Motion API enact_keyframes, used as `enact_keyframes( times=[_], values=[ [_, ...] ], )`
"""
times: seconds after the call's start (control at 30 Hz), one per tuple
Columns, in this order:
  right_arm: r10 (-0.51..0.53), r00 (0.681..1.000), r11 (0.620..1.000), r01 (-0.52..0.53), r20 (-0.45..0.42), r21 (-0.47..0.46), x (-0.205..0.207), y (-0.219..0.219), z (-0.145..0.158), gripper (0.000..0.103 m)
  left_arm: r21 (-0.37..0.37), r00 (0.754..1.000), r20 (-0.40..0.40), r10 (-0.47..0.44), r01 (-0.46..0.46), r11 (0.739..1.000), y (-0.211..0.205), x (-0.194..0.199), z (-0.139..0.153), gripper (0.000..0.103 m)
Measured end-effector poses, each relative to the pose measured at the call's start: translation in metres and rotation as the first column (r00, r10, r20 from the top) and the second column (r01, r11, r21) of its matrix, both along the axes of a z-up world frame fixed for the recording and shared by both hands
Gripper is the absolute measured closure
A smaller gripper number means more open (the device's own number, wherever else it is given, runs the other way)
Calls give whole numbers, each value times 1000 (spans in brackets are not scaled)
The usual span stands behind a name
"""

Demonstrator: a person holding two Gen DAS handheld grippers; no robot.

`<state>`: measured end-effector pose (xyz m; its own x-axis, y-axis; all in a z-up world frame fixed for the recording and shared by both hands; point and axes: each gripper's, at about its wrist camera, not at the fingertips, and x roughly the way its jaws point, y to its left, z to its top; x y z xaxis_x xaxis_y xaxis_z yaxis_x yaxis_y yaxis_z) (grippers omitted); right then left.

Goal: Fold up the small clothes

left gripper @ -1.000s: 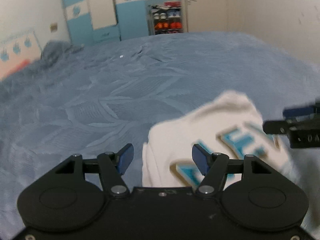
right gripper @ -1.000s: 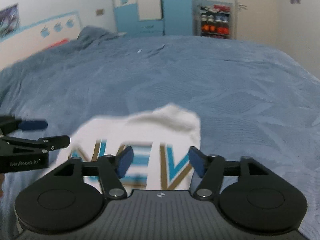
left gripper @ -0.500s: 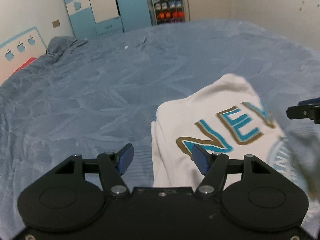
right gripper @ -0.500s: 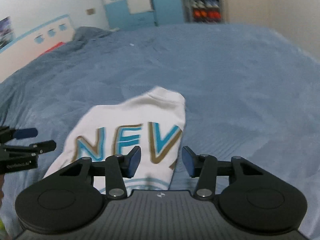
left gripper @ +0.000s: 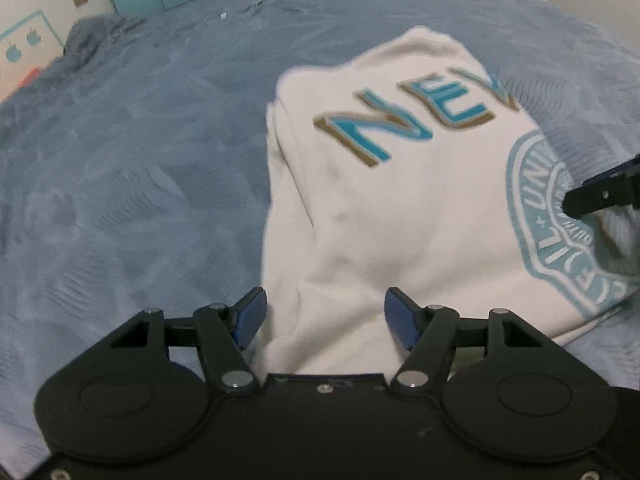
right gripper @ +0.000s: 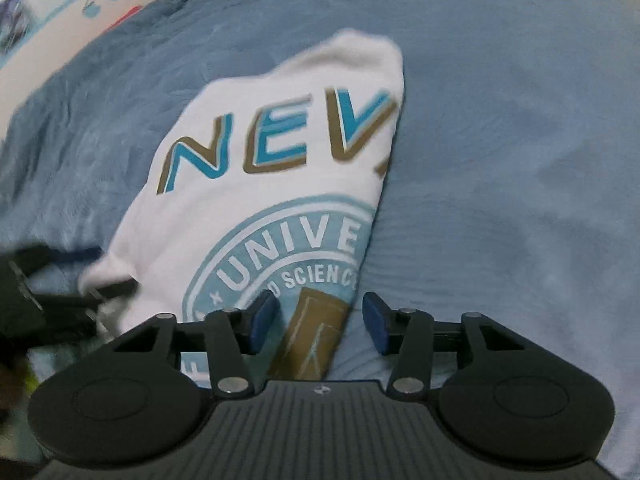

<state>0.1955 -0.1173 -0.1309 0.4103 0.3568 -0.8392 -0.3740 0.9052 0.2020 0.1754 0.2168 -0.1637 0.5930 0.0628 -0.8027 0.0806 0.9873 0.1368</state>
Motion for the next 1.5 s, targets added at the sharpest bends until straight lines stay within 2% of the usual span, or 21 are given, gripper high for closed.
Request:
enact_keyframes(
  times=[0.07, 0.1, 0.13, 0.27, 0.33, 0.37, 0.4, 0.43, 0.47, 0.5, 0.57, 0.67, 0.77, 0.83, 0.9, 1.0, 1.07, 1.1, 1.2, 1.37, 1.5],
  values=[
    [47, 996, 997, -42, 77, -66, -13, 4, 14, 40, 37, 997, 72, -39, 36, 999, 3, -10, 22, 36],
    [66, 993, 995, -59, 98, -75, -16, 4, 17, 32, 40, 994, 99, -46, 42, 998, 7, -13, 29, 36],
    [71, 992, 995, -63, 108, -76, -17, 1, 18, 28, 28, 993, 116, -37, 34, 999, 14, -12, 34, 36],
    [39, 992, 997, -30, 124, -75, -17, -13, 16, 29, -128, 991, 114, 67, -53, 990, 53, -13, 31, 36],
    [70, 987, 996, -61, 143, -62, -27, -11, 10, 34, -197, 990, 113, 82, -59, 979, 56, -21, 19, 36],
    [107, 986, 993, -101, 130, -56, -32, -11, 7, 38, -198, 993, 102, 59, -38, 980, 51, -25, 9, 36],
    [155, 984, 986, -147, 93, -79, -33, -7, -2, 46, -161, 999, 46, 26, -19, 987, 42, -26, -6, 35],
    [188, 980, 976, -179, 61, -127, -35, -1, -13, 47, -104, 999, -36, 12, -15, 994, 32, -25, -25, 34],
    [205, 977, 967, -192, 61, -164, -37, 3, -21, 46, -87, 999, -35, 14, -17, 996, 26, -26, -38, 34],
    [218, 973, 962, -202, 77, -183, -39, 6, -26, 46, -88, 1000, 6, 28, -28, 996, 25, -33, -43, 34],
    [226, 972, 960, -211, 66, -182, -36, 6, -25, 46, -104, 999, 22, 44, -42, 994, 26, -35, -42, 34],
    [188, 982, 975, -185, 14, -124, -25, -1, -10, 46, -154, 998, 17, 65, -62, 986, 36, -34, -21, 36],
    [139, 988, 989, -135, 73, -59, -23, -13, 17, 44, -169, 995, 80, 55, -41, 985, 45, -23, 9, 36],
    [87, 990, 995, -91, 114, 28, -18, -25, 30, 20, -249, 994, 105, 31, -4, 969, 52, -11, 25, 36],
    [48, 994, 993, -58, 97, 100, -8, -32, 31, 13, -305, 992, 126, 19, 20, 952, 52, 0, 29, 36],
    [9, 1000, 980, -13, 23, 196, 8, -35, 16, 14, -322, 998, 63, 13, 8, 947, 49, 28, 15, 36],
    [-12, 1000, 974, 17, -25, 226, 18, -35, 3, 14, -321, 1000, 0, -4, 4, 947, 47, 45, 0, 34],
    [-19, 998, 971, 31, -56, 238, 23, -35, -6, 15, -336, 1000, 1, -6, 6, 942, 50, 51, -4, 34],
    [-30, 991, 959, 65, -129, 277, 36, -35, -27, 16, -397, 998, 16, 64, -52, 916, 69, 65, -16, 33],
    [-28, 986, 927, 86, -163, 365, 49, -34, -44, 13, -543, 996, -42, 80, -90, 835, 84, 86, -39, 30],
    [0, 988, 927, 58, -153, 372, 58, -20, -46, 9, -579, 997, -41, 63, -75, 812, 79, 97, -43, 26]
  ],
)
